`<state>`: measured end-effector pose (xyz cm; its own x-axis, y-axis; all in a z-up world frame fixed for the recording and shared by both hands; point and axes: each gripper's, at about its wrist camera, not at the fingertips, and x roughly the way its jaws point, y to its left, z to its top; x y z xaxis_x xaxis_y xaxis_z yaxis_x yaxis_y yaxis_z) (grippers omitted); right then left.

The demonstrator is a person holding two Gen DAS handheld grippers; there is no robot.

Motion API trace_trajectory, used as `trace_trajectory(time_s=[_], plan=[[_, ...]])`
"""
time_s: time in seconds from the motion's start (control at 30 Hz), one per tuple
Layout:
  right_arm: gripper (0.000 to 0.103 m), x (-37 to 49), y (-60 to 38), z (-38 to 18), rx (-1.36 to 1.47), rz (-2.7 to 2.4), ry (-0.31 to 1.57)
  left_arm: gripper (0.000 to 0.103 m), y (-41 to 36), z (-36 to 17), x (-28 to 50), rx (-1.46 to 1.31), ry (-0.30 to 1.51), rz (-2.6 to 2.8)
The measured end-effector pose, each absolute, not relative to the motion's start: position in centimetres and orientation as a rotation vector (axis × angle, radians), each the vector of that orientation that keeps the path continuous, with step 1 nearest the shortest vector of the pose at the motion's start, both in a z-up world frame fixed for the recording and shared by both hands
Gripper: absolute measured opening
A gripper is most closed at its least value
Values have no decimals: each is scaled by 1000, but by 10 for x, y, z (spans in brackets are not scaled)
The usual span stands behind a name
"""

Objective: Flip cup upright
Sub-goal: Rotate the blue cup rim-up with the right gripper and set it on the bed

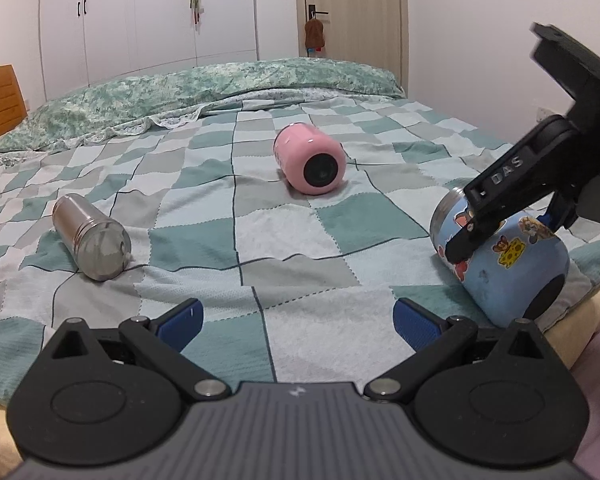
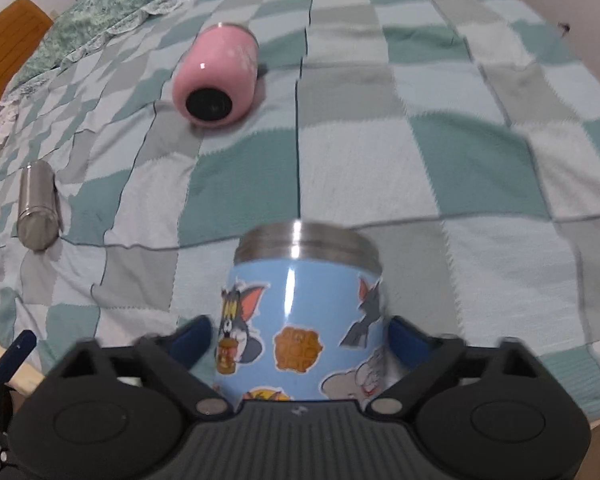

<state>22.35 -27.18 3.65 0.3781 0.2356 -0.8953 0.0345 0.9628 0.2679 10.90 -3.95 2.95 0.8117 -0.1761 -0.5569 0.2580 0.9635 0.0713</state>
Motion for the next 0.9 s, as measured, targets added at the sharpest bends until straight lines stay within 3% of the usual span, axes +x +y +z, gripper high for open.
trace_trajectory(time_s=[0.17,0.6,0.77,0.9], plan=[[83,197,-290,36,342,188,1028,103,-39,32,109,132,577,-224],[83,141,-341,54,238,156,430,103,-58,41,95,93,545,-221],[83,151,-349,45,131,76,329,103,-65,43,93,80,518,-194],[83,163,-349,12,103,64,402,103,-70,40,93,90,510,-178]])
